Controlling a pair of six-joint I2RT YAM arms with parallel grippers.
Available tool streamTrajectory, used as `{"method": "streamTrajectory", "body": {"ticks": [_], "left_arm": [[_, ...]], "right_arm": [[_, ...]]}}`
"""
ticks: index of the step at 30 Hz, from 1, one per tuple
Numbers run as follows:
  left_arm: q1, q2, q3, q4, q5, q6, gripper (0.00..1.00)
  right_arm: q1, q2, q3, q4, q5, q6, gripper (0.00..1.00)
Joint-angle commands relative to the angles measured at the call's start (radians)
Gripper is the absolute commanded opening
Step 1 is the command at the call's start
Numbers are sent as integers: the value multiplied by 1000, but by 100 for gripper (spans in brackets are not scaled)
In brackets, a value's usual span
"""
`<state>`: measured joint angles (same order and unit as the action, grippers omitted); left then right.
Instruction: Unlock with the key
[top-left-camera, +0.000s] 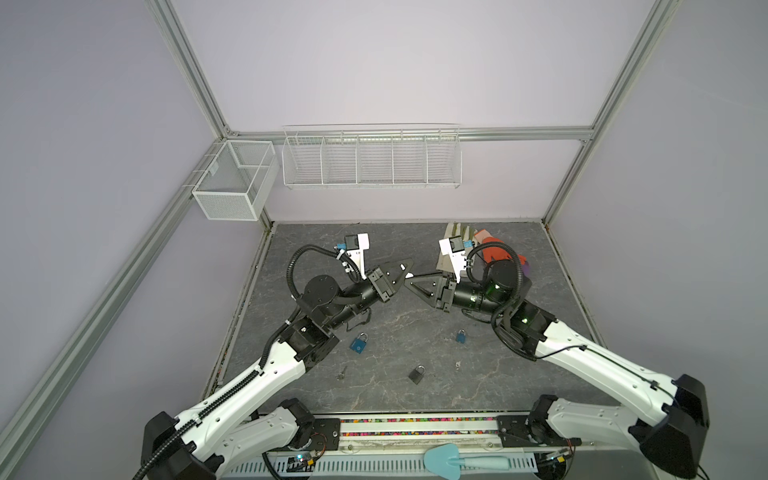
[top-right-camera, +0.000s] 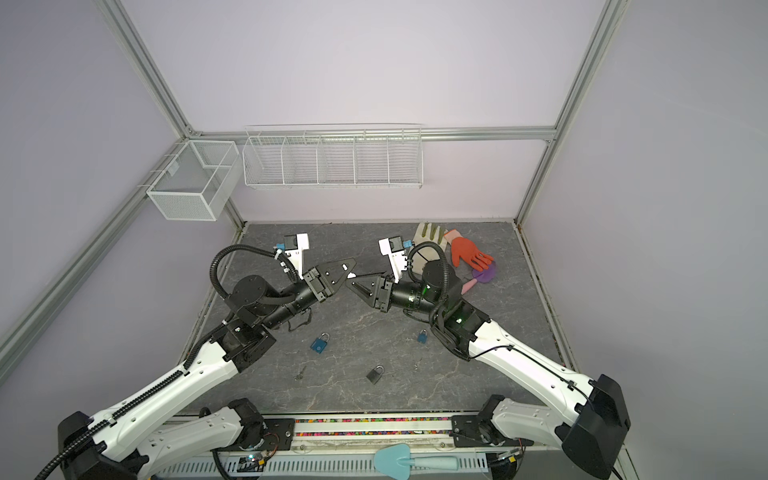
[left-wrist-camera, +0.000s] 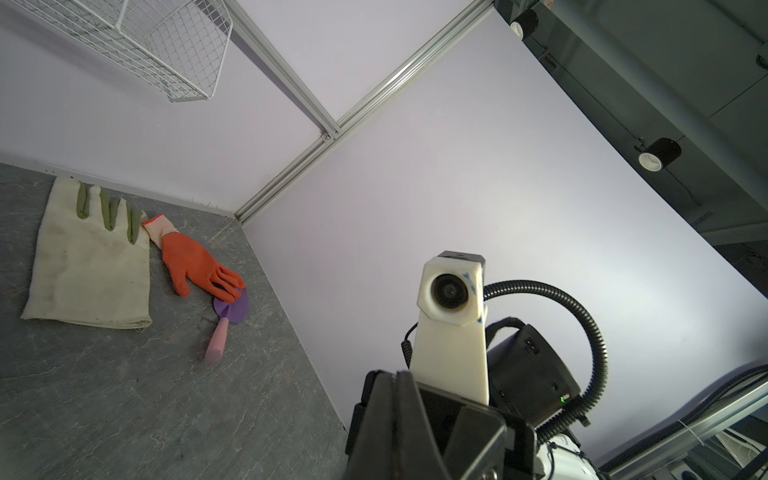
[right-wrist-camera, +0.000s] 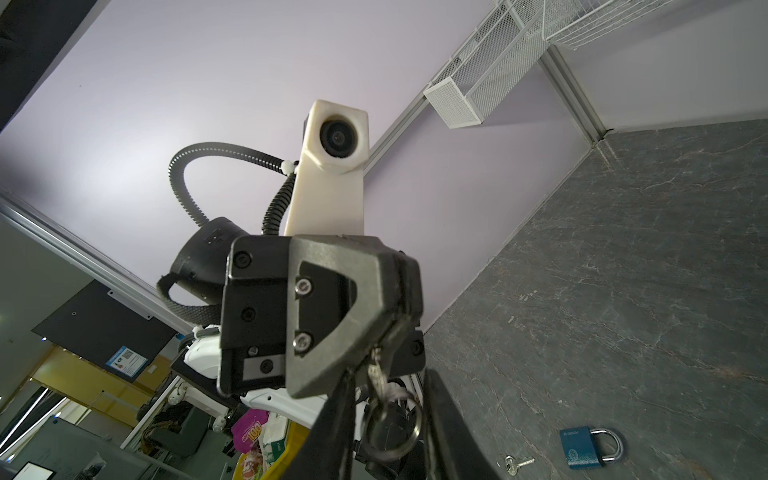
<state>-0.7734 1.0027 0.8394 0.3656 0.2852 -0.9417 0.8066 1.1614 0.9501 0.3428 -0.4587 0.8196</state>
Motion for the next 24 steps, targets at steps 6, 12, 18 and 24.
{"method": "streamTrajectory", "body": {"ticks": [6,12,18,24], "left_arm": [[-4,-10,28,22,-2,9,0],[-3,-12,35,20,-1,17,0],[-4,-11,35,27,1,17,0],[-4,-24,30,21,-9,30,0]], "right_arm": [[-9,-5,21,71,-5,58,26],[-13,4,24,98,-15,91,23],[-13,20,32,99,-27,99,18],[-15,23,32,92,-20,96,14]]}}
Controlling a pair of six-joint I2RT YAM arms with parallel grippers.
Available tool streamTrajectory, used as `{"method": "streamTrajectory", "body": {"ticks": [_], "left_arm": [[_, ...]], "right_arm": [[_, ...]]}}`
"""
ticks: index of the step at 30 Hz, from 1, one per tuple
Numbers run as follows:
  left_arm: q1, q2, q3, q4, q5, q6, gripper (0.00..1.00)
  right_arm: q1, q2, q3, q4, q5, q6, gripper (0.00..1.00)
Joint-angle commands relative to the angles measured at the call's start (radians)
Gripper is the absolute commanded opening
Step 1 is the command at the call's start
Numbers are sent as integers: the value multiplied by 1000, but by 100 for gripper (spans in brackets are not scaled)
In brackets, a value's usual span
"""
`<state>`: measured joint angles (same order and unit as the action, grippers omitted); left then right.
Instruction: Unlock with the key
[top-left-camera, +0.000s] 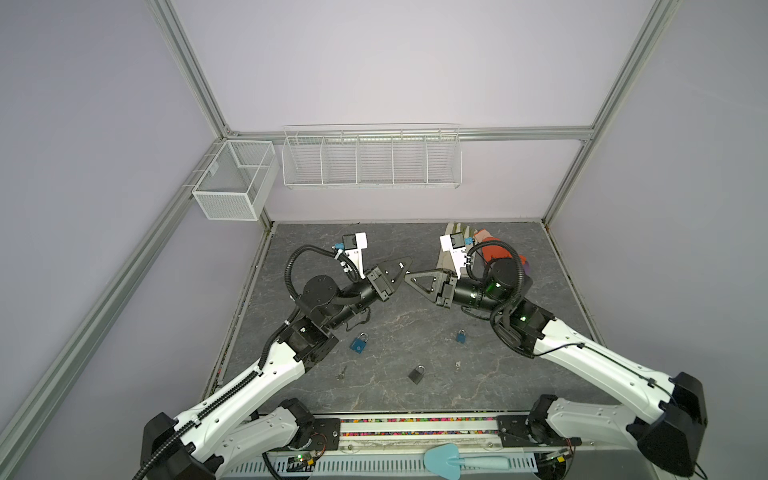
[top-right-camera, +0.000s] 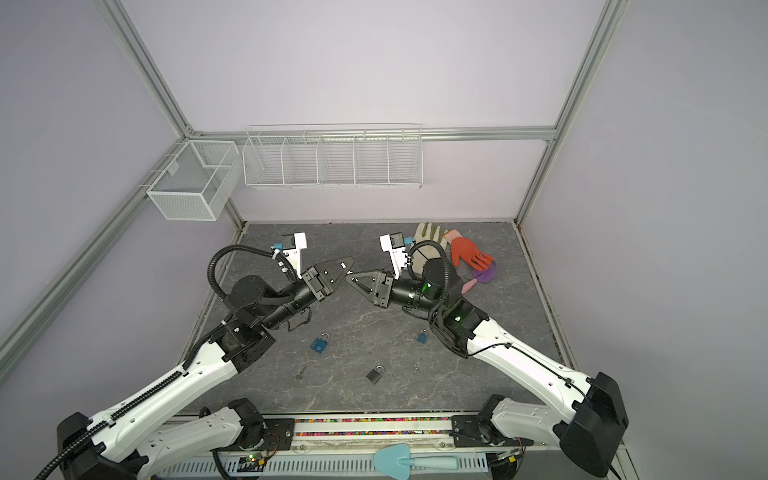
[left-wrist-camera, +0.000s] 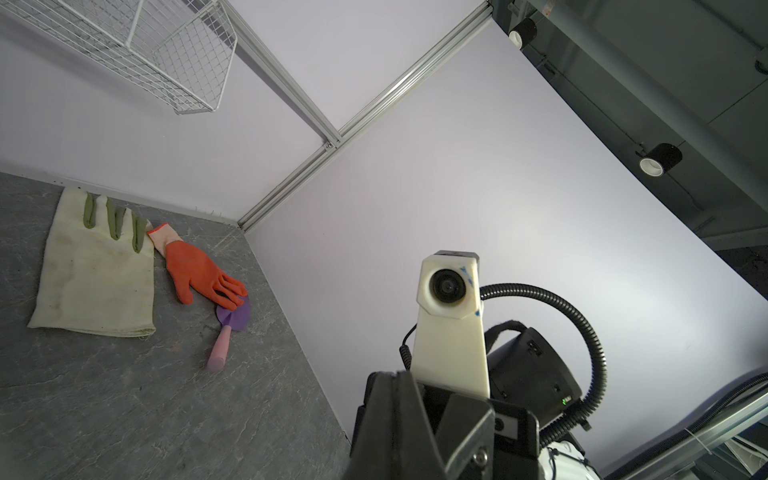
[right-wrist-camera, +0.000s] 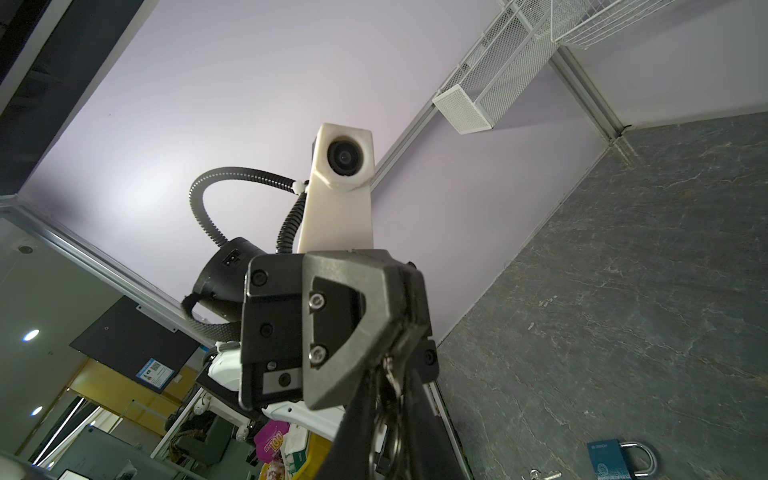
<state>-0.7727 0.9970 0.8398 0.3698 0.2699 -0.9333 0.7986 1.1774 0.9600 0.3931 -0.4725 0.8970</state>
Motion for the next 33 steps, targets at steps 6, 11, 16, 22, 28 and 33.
{"method": "streamTrajectory", "body": {"ticks": [6,11,16,22,28,33], "left_arm": [[-5,-18,29,10,-1,35,0],[-5,-17,34,0,-8,41,0],[-5,-28,58,-42,-32,70,21],[-5,-94,90,-226,-157,152,42],[-5,-132,99,-415,-196,192,44],[-5,-157,105,-633,-216,219,46]], "right_arm": [[-7,1,25,19,1,11,6],[-7,-13,34,-25,9,-13,6],[-8,-43,69,-195,55,-94,6],[-12,-86,122,-443,117,-214,6],[-16,-109,184,-750,262,-356,6],[-15,-114,215,-950,366,-451,6]]}}
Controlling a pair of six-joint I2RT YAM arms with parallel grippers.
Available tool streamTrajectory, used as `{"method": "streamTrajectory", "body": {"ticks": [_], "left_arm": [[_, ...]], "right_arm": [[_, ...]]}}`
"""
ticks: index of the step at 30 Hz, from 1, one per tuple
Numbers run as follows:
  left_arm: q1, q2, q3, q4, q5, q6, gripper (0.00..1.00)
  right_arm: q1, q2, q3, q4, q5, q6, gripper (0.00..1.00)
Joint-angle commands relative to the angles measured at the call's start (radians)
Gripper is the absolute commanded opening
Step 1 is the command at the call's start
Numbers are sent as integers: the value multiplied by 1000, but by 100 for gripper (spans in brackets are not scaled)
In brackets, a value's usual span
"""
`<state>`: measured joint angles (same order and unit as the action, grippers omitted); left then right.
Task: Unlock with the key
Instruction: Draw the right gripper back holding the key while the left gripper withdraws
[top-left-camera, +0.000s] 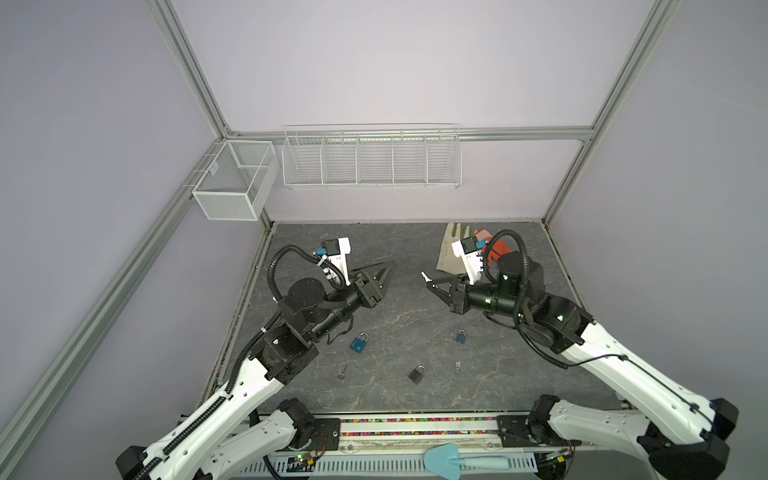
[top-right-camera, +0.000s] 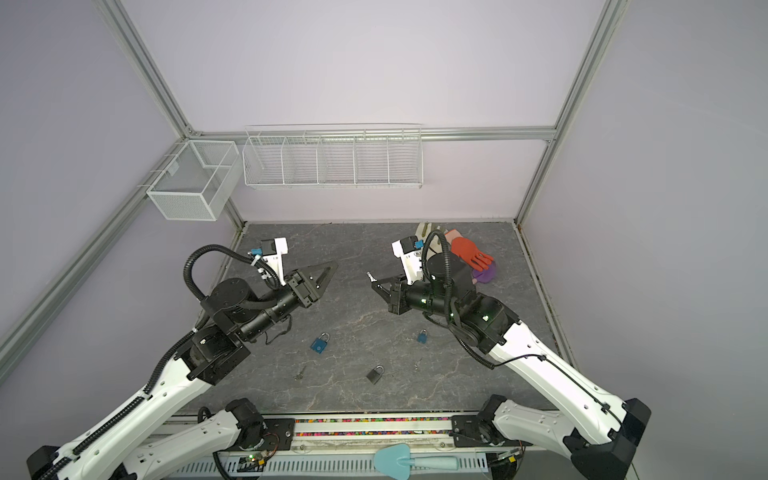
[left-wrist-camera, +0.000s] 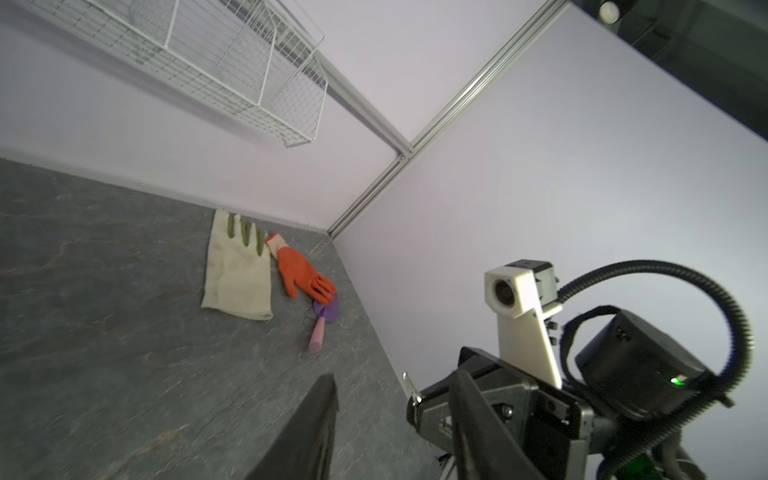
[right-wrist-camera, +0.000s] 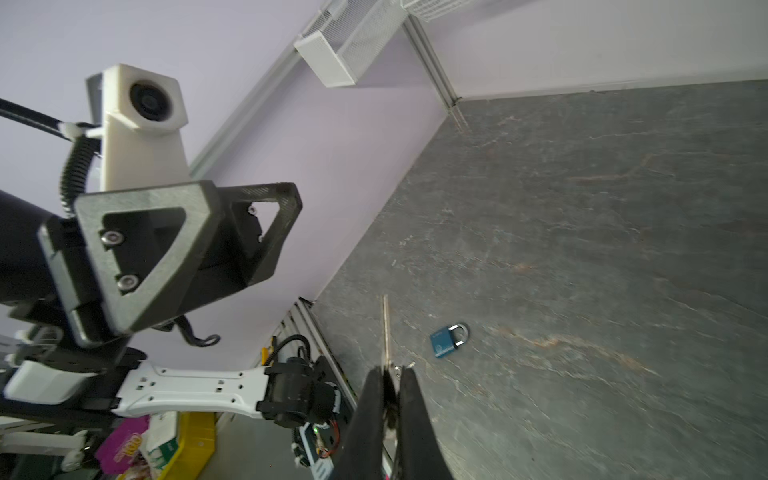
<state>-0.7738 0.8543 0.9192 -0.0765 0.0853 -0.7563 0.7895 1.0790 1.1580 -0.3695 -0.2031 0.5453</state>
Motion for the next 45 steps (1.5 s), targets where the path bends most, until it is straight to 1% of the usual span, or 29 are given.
{"method": "streamTrajectory", "body": {"ticks": [1,5,7,10,12,15,17,20,22,24,25,29,33,37,40,45], "left_arm": [[-4,-16,15,-213,-35,41,46],[-12,-15,-37,-287,-15,22,47],[-38,-9,-59,-334,-32,21,48],[-114,9,-87,-385,-101,22,49],[-160,34,-93,-416,-130,13,49],[-235,73,-107,-447,-162,-8,49],[-291,105,-118,-461,-193,-20,50],[-337,162,-127,-487,-177,-36,50],[-362,199,-128,-498,-150,-43,50],[-400,227,-136,-498,-173,-48,50],[-414,243,-136,-502,-180,-47,50],[-453,308,-128,-502,-201,-47,52],[-485,393,-113,-459,-203,-7,55],[-492,488,-88,-439,-200,59,57],[-491,554,-51,-462,-214,109,59],[-492,660,-5,-479,-196,150,60]], "right_arm": [[-7,-17,14,-213,115,-112,6],[-6,-8,-8,-297,164,-131,6],[-6,-16,-51,-300,167,-143,6],[-8,-16,-100,-317,217,-144,6],[-11,-5,-119,-323,211,-145,6],[-10,10,-148,-302,147,-129,6],[-10,-9,-190,-260,100,-119,6],[-11,-65,-260,-223,114,-90,6],[-10,-92,-306,-233,147,-68,6],[-10,-112,-325,-265,182,-58,6],[-10,-122,-334,-271,181,-58,6],[-10,-159,-366,-292,207,-19,6],[-14,-196,-414,-272,186,9,6],[-23,-202,-434,-276,180,24,6],[-32,-202,-441,-277,177,31,6],[-61,-200,-452,-275,158,41,6]]}}
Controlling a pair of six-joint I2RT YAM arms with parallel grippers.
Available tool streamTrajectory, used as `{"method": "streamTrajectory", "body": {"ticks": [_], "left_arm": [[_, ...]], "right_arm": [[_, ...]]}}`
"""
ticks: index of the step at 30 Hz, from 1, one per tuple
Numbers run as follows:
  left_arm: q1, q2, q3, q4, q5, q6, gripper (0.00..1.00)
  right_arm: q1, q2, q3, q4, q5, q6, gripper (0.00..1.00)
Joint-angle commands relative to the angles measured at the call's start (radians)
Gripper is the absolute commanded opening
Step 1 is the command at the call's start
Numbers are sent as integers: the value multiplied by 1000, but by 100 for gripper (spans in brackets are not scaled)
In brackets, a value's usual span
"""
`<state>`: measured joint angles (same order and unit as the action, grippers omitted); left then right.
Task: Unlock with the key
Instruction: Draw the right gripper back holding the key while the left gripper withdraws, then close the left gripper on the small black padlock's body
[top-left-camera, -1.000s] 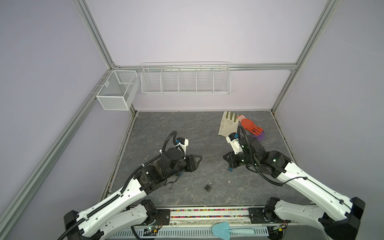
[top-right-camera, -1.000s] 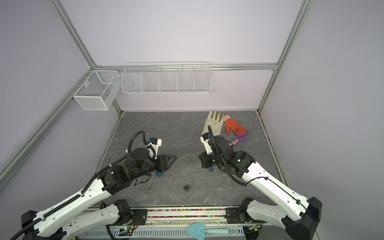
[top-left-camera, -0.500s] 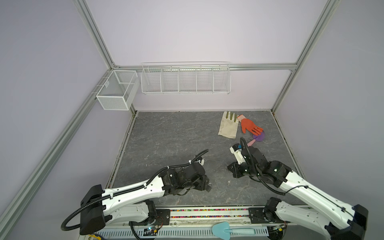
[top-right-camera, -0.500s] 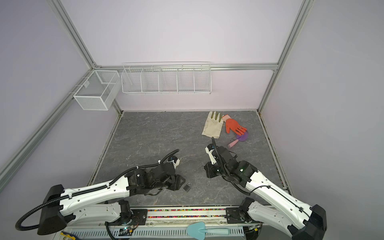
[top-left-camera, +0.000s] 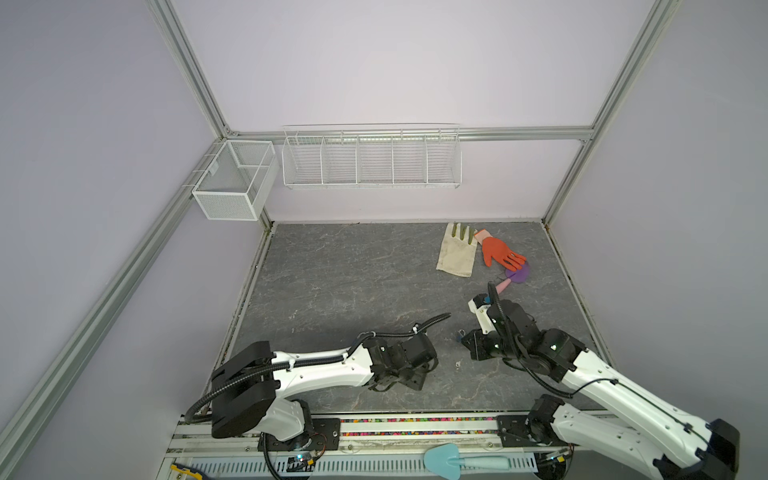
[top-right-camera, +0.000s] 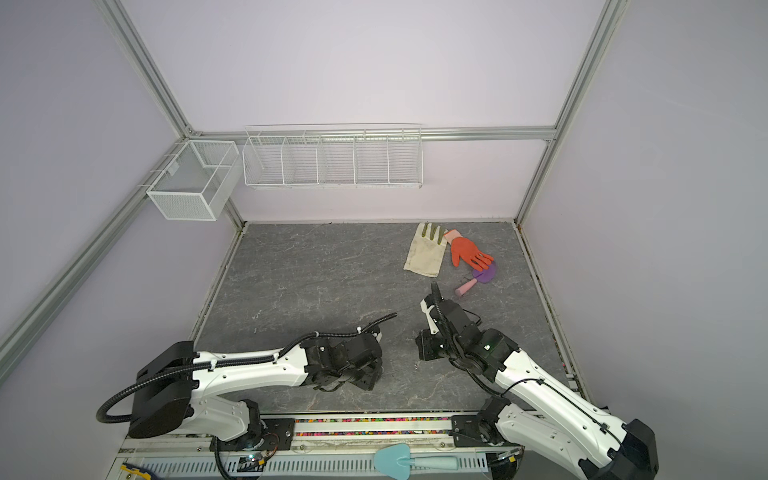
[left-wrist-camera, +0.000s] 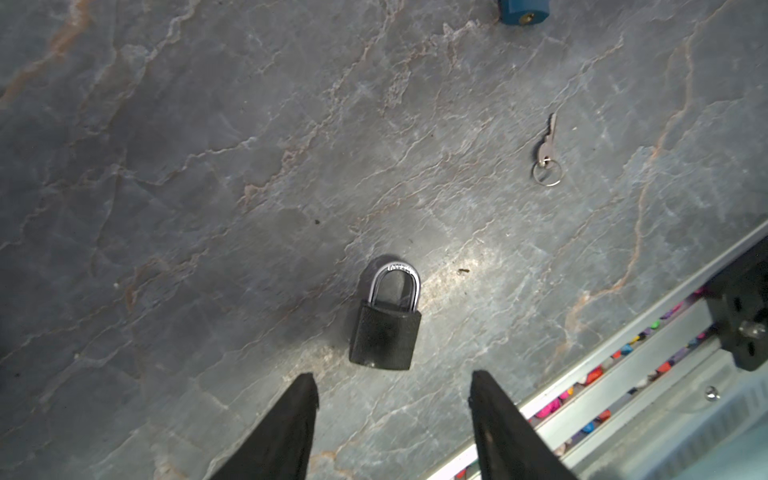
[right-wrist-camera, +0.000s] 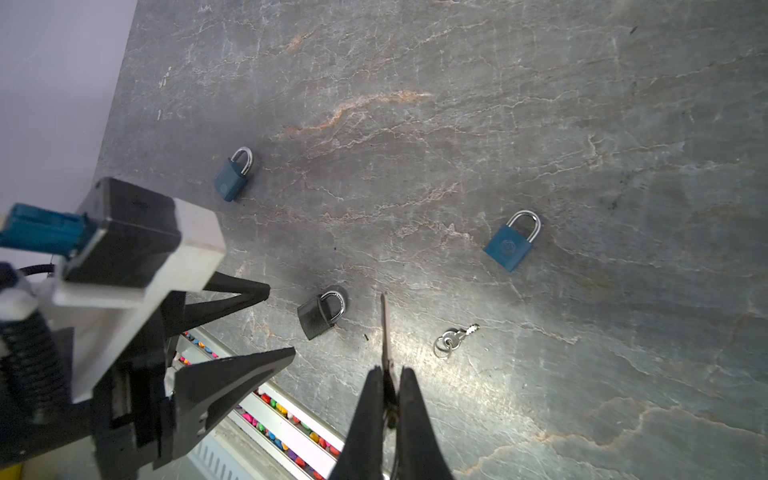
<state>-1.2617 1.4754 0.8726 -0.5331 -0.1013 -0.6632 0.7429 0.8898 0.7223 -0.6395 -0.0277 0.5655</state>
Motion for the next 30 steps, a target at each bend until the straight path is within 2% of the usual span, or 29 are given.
{"method": "streamTrajectory", "body": {"ticks": [1,9,13,21,30], "left_arm": [[-5,55,53,-26,-8,66,61],[-9,175,106,-43,6,103,62],[-15,224,144,-90,-41,101,61],[-20,252,150,-108,-41,94,51],[-37,304,198,-159,-76,102,46]], "right_arm": [[-24,-11,-17,-4,-24,22,6],[-76,-11,-23,-15,-55,19,6],[-91,-22,-24,-20,-62,19,6],[-106,-35,-26,-37,-66,17,6],[-114,-38,-29,-35,-74,13,6]]}}
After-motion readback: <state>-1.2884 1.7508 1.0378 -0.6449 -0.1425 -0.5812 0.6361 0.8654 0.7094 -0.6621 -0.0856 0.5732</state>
